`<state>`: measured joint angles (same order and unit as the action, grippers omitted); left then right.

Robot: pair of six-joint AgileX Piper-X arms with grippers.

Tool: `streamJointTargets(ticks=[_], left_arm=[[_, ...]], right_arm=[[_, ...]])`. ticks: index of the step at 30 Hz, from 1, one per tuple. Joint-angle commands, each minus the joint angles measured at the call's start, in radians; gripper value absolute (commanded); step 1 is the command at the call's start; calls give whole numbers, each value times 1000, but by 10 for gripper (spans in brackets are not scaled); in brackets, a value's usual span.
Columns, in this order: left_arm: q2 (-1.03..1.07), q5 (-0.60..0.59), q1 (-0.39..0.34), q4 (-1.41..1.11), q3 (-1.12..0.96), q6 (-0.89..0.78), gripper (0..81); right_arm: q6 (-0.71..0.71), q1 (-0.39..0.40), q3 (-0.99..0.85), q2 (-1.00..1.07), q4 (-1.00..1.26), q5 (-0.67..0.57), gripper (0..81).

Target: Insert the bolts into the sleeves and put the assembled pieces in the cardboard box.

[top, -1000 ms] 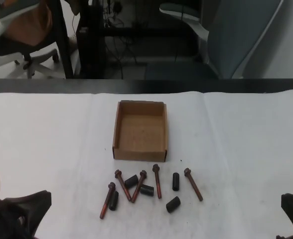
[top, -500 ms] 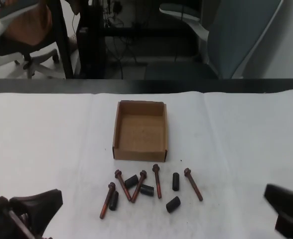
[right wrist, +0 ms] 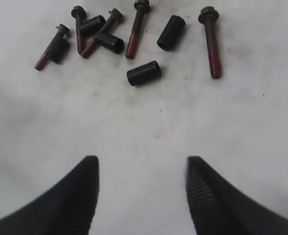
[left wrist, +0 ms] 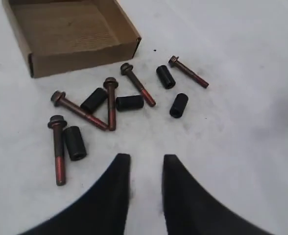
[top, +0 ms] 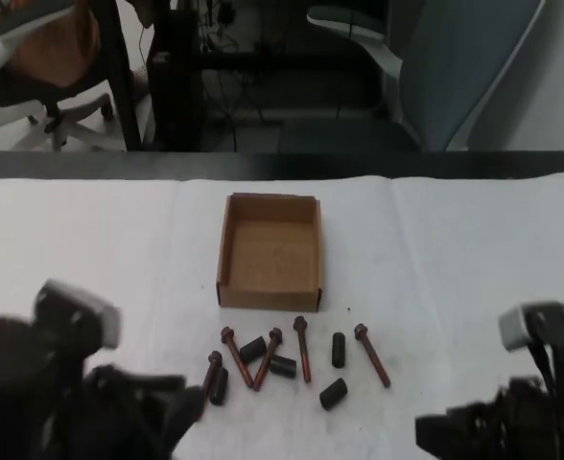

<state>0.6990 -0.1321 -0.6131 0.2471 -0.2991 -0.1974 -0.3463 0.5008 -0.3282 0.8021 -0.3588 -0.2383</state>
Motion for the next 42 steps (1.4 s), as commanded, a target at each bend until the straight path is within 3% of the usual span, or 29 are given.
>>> streamJointTargets(ticks=[1, 6, 9, 12, 14, 16, 22, 29, 37, 42], left_arm=[[143, 98, -64, 5, -116, 43, 234], [492, 117, -26, 188, -327, 32, 234], [633, 116, 11, 283, -411, 25, 266], [715, 96, 35, 287, -459, 25, 426], [748, 91, 35, 266, -484, 25, 574], [767, 91, 35, 248, -504, 25, 647], [821, 91, 35, 277, -551, 20, 525], [906, 84, 35, 348, -569, -24, 515], [946, 84, 35, 316, -569, -24, 515], [973, 84, 43, 310, -569, -24, 515]], right_arm=[[-12, 22, -99, 99, 2, 25, 515], [-191, 22, -258, 325, -45, 31, 515], [-166, 22, -335, 430, -72, 156, 515], [0, 18, -394, 518, -77, 206, 515], [95, 18, -433, 578, -87, 208, 515], [167, 18, -467, 631, -105, 211, 515], [323, 18, -559, 778, -149, 230, 515], [494, 17, -640, 881, -163, 316, 515], [510, -14, -702, 941, -161, 318, 515], [510, -28, -702, 967, -161, 244, 515]])
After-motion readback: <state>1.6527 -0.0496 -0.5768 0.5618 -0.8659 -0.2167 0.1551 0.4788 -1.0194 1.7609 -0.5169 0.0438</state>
